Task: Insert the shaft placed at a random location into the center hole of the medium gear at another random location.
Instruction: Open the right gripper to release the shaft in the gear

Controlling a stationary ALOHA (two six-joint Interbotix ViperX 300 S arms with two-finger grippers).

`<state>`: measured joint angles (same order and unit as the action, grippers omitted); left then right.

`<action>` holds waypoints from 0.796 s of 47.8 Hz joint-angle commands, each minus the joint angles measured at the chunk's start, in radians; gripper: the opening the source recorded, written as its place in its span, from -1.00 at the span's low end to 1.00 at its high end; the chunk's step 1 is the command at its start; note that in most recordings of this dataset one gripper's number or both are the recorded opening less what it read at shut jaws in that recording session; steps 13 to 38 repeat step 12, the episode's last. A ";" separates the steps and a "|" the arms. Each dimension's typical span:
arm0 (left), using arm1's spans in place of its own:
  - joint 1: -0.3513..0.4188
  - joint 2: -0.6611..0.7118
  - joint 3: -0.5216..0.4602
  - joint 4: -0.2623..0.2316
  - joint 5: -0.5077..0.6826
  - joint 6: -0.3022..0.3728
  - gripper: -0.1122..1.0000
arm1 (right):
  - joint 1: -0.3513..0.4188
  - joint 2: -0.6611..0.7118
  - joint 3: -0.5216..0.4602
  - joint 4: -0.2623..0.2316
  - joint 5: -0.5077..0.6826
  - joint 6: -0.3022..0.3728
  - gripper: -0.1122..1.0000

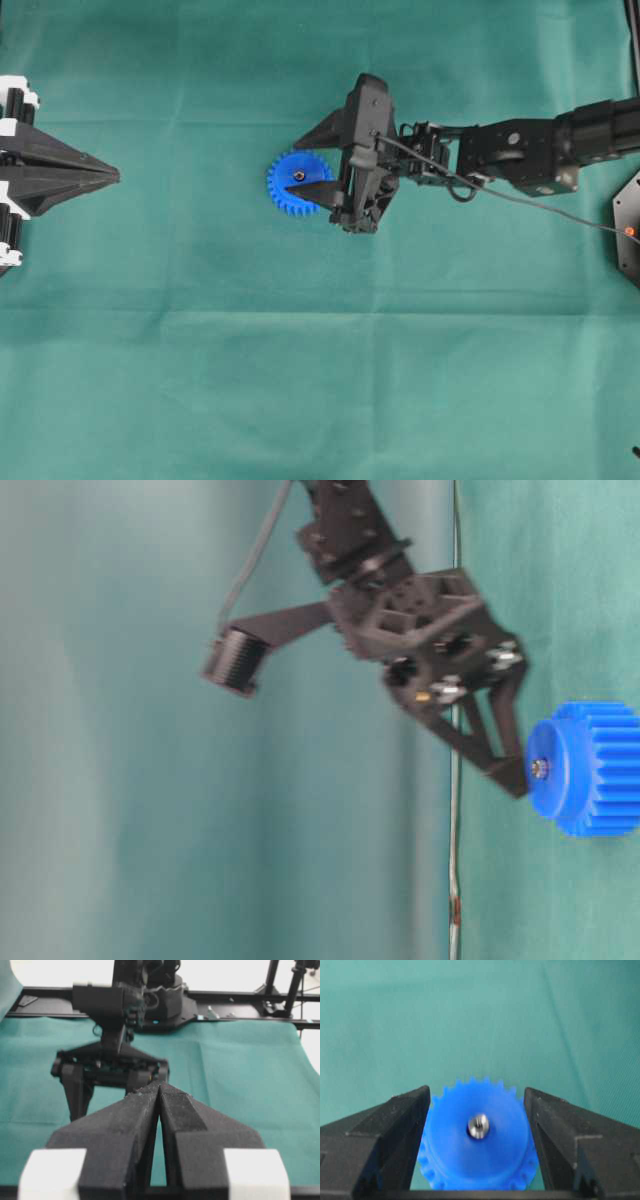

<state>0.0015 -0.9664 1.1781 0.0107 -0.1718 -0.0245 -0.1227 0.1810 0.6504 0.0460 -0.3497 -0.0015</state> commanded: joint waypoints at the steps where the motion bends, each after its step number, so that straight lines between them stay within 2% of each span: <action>1: 0.002 0.003 -0.020 0.003 -0.005 0.000 -0.80 | 0.000 -0.075 -0.008 0.002 0.017 0.014 0.62; 12: 0.002 0.003 -0.021 0.003 -0.005 0.000 -0.80 | 0.000 -0.156 0.031 0.002 0.031 0.014 0.62; 38: 0.002 0.003 -0.021 0.003 -0.005 0.000 -0.80 | 0.000 -0.156 0.031 0.002 0.031 0.014 0.62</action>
